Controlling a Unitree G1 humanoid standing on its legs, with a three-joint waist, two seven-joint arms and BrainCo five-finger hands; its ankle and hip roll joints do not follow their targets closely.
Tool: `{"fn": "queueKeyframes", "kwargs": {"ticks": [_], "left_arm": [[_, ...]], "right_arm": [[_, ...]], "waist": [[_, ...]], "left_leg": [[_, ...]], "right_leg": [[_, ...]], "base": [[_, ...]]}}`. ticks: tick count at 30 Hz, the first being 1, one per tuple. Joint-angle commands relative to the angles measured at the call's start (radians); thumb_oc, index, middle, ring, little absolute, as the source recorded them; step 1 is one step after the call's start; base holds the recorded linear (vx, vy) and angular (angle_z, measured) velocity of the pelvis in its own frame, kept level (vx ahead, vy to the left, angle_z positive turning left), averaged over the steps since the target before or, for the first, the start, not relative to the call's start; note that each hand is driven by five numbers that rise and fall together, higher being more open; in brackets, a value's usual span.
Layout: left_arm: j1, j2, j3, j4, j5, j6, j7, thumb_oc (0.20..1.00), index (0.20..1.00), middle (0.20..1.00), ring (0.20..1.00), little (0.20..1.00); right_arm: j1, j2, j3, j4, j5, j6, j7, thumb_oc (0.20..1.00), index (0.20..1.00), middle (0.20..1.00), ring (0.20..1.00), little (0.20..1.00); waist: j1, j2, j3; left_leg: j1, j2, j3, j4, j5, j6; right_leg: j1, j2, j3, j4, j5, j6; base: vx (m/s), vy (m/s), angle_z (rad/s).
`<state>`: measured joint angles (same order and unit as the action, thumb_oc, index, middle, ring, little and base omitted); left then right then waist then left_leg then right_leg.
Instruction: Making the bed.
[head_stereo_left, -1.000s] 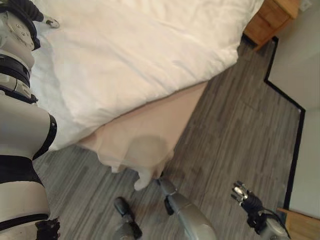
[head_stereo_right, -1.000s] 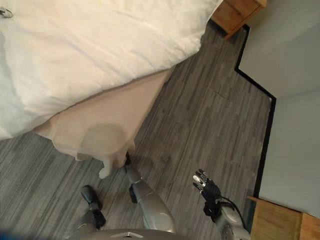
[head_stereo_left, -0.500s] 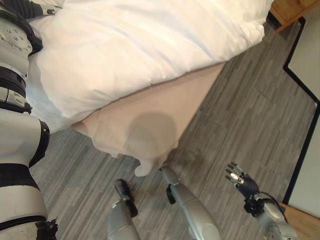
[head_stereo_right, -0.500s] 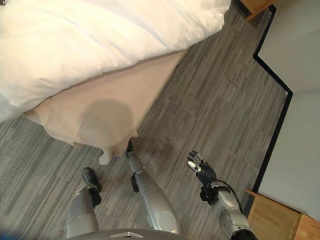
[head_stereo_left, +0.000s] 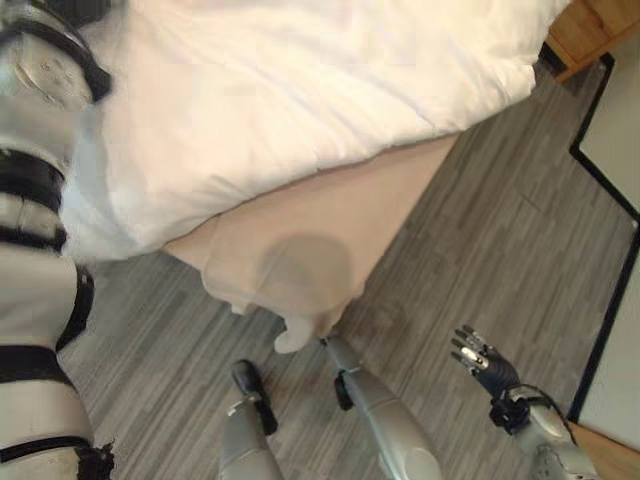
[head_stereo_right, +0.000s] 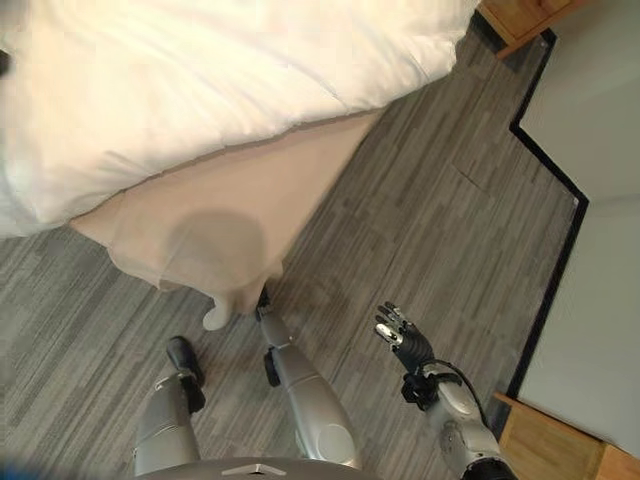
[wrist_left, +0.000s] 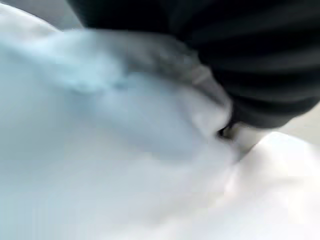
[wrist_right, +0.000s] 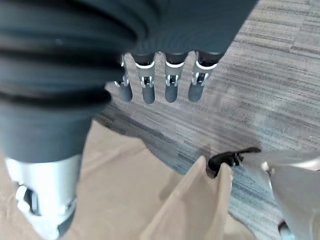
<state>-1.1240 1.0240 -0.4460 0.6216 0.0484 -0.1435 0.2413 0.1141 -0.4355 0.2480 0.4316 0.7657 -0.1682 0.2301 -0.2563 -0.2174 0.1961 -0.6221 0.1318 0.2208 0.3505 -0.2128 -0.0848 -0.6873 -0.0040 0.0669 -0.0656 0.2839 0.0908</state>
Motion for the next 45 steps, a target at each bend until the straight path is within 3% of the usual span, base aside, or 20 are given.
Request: {"fn": "queueKeyframes", "kwargs": {"ticks": [1, 2, 4, 6, 9, 13, 15, 21, 24, 26, 28, 29, 31, 32, 34, 41, 45], "left_arm": [[0.168, 0.032, 0.134, -0.136, -0.017, -0.034, 0.040, 0.200, 0.200, 0.200, 0.200, 0.200], [0.332, 0.001, 0.211, -0.234, -0.005, -0.035, 0.002, 0.200, 0.200, 0.200, 0.200, 0.200], [0.493, -0.029, 0.263, -0.326, 0.019, -0.031, -0.069, 0.200, 0.200, 0.200, 0.200, 0.200], [0.578, -0.062, 0.282, -0.362, 0.031, -0.029, -0.097, 0.200, 0.200, 0.200, 0.200, 0.200], [0.837, -0.170, 0.238, -0.505, 0.051, -0.036, -0.260, 0.200, 0.200, 0.200, 0.200, 0.200], [0.966, -0.295, 0.096, -0.513, -0.020, -0.046, -0.391, 0.200, 0.200, 0.200, 0.200, 0.200], [1.003, -0.319, 0.049, -0.508, -0.056, -0.045, -0.426, 0.200, 0.200, 0.200, 0.200, 0.200], [1.058, -0.387, 0.029, -0.490, -0.121, -0.019, -0.446, 0.200, 0.200, 0.200, 0.200, 0.200], [1.057, -0.421, 0.022, -0.475, -0.128, -0.015, -0.434, 0.200, 0.200, 0.200, 0.200, 0.200], [0.981, -0.524, -0.058, -0.385, -0.116, -0.002, -0.417, 0.200, 0.200, 0.200, 0.200, 0.200], [0.865, -0.599, -0.148, -0.315, 0.000, 0.009, -0.402, 0.200, 0.200, 0.200, 0.200, 0.200], [0.861, -0.601, -0.149, -0.311, 0.001, 0.008, -0.401, 0.200, 0.200, 0.200, 0.200, 0.200], [0.732, -0.694, -0.288, -0.245, 0.052, 0.000, -0.406, 0.200, 0.200, 0.200, 0.200, 0.200], [0.640, -0.792, -0.387, -0.170, 0.029, 0.012, -0.425, 0.200, 0.200, 0.200, 0.200, 0.200], [0.576, -0.843, -0.440, -0.137, 0.049, 0.015, -0.432, 0.200, 0.200, 0.200, 0.200, 0.200], [0.491, -0.932, -0.497, -0.086, 0.010, 0.018, -0.459, 0.200, 0.200, 0.200, 0.200, 0.200], [0.476, -0.931, -0.499, -0.082, 0.023, 0.021, -0.473, 0.200, 0.200, 0.200, 0.200, 0.200]], "right_arm": [[-0.039, -0.007, -0.076, 0.041, 0.020, -0.057, -0.007, 1.000, 1.000, 1.000, 1.000, 1.000], [-0.030, 0.009, -0.108, 0.066, -0.003, -0.052, -0.016, 1.000, 1.000, 1.000, 1.000, 1.000], [-0.027, 0.010, -0.124, 0.084, -0.018, -0.045, -0.026, 1.000, 1.000, 1.000, 1.000, 1.000], [-0.027, 0.009, -0.128, 0.086, -0.033, -0.042, -0.032, 1.000, 1.000, 1.000, 1.000, 1.000], [-0.042, 0.019, -0.170, 0.110, -0.053, -0.040, -0.050, 1.000, 1.000, 1.000, 1.000, 1.000], [-0.048, 0.028, -0.203, 0.139, -0.032, -0.034, -0.066, 1.000, 1.000, 1.000, 1.000, 1.000], [-0.048, 0.031, -0.205, 0.162, -0.037, -0.035, -0.067, 1.000, 1.000, 1.000, 1.000, 1.000], [-0.066, 0.062, -0.192, 0.205, -0.040, -0.022, -0.088, 1.000, 1.000, 1.000, 1.000, 1.000], [-0.078, 0.073, -0.172, 0.245, -0.047, -0.014, -0.090, 1.000, 1.000, 1.000, 1.000, 1.000], [-0.103, 0.098, -0.143, 0.321, -0.046, -0.002, -0.101, 1.000, 1.000, 1.000, 1.000, 1.000], [-0.118, 0.108, -0.123, 0.398, -0.052, 0.007, -0.116, 1.000, 1.000, 1.000, 1.000, 1.000], [-0.120, 0.108, -0.125, 0.399, -0.052, 0.007, -0.115, 1.000, 1.000, 1.000, 1.000, 1.000], [-0.148, 0.121, -0.106, 0.495, -0.054, 0.016, -0.131, 1.000, 1.000, 1.000, 1.000, 1.000], [-0.163, 0.124, -0.085, 0.571, -0.071, 0.025, -0.145, 1.000, 1.000, 1.000, 1.000, 1.000], [-0.162, 0.122, -0.085, 0.627, -0.080, 0.035, -0.151, 1.000, 1.000, 1.000, 1.000, 1.000], [-0.120, 0.091, -0.164, 0.838, -0.123, 0.067, -0.173, 1.000, 1.000, 1.000, 1.000, 1.000], [-0.081, 0.073, -0.218, 0.899, -0.132, 0.081, -0.179, 1.000, 1.000, 1.000, 1.000, 1.000]], "waist": [[0.039, -0.006, 0.080], [0.072, -0.003, 0.092], [0.090, 0.015, 0.101], [0.101, 0.026, 0.108], [0.141, 0.062, 0.116], [0.161, 0.111, 0.098], [0.163, 0.125, 0.090], [0.178, 0.159, 0.063], [0.180, 0.165, 0.049], [0.174, 0.170, 0.028], [0.165, 0.174, 0.016], [0.165, 0.174, 0.017], [0.146, 0.181, 0.001], [0.116, 0.187, -0.014], [0.094, 0.196, -0.027], [0.041, 0.234, -0.054], [0.018, 0.263, -0.060]], "left_leg": [[0.124, -0.082, -0.054, -0.307, 0.232, 0.044], [0.149, -0.087, -0.063, -0.331, 0.240, 0.042], [0.180, -0.095, -0.065, -0.358, 0.250, 0.041], [0.201, -0.098, -0.067, -0.376, 0.257, 0.040], [0.270, -0.113, -0.067, -0.427, 0.271, 0.044], [0.337, -0.131, -0.068, -0.438, 0.257, 0.046], [0.360, -0.137, -0.067, -0.438, 0.258, 0.049], [0.436, -0.147, -0.076, -0.438, 0.255, 0.054], [0.459, -0.150, -0.083, -0.438, 0.254, 0.055], [0.489, -0.154, -0.084, -0.438, 0.251, 0.057], [0.514, -0.155, -0.086, -0.438, 0.241, 0.059], [0.511, -0.156, -0.085, -0.438, 0.245, 0.059], [0.526, -0.159, -0.083, -0.438, 0.238, 0.063], [0.539, -0.162, -0.072, -0.438, 0.234, 0.066], [0.547, -0.163, -0.059, -0.438, 0.226, 0.067], [0.574, -0.168, -0.006, -0.438, 0.209, 0.070], [0.579, -0.173, 0.002, -0.438, 0.205, 0.071]], "right_leg": [[0.149, -0.010, -0.056, -0.022, -0.022, 0.077], [0.167, -0.016, -0.065, -0.022, -0.029, 0.075], [0.190, -0.024, -0.073, -0.022, -0.035, 0.076], [0.202, -0.028, -0.080, -0.022, -0.038, 0.077], [0.251, -0.037, -0.085, -0.022, -0.050, 0.078], [0.312, -0.049, -0.083, -0.022, -0.069, 0.079], [0.334, -0.054, -0.081, -0.022, -0.073, 0.077], [0.420, -0.062, -0.096, -0.022, -0.102, 0.066], [0.448, -0.063, -0.100, -0.022, -0.112, 0.061], [0.480, -0.064, -0.101, -0.015, -0.125, 0.054], [0.506, -0.062, -0.102, -0.011, -0.136, 0.052], [0.504, -0.063, -0.101, -0.011, -0.132, 0.051], [0.517, -0.063, -0.095, -0.007, -0.135, 0.051], [0.522, -0.063, -0.082, 0.000, -0.135, 0.054], [0.522, -0.061, -0.065, 0.001, -0.133, 0.058], [0.526, -0.061, -0.019, -0.003, -0.123, 0.068], [0.527, -0.066, -0.010, 0.000, -0.123, 0.070]], "base": [[-0.01, 0.016, 0.20], [-0.01, 0.024, 0.19], [-0.01, 0.046, 0.19], [0.00, 0.037, 0.21], [0.01, 0.093, 0.22], [0.04, 0.102, -0.05], [0.03, 0.067, -0.03], [0.03, 0.013, 0.00], [0.04, -0.019, 0.15], [0.05, -0.021, 0.16], [0.04, -0.010, 0.12], [0.03, 0.002, 0.10], [0.02, 0.024, 0.00], [0.03, 0.055, -0.01], [0.03, 0.051, -0.06], [0.03, 0.035, -0.32], [0.02, 0.028, -0.15]]}}
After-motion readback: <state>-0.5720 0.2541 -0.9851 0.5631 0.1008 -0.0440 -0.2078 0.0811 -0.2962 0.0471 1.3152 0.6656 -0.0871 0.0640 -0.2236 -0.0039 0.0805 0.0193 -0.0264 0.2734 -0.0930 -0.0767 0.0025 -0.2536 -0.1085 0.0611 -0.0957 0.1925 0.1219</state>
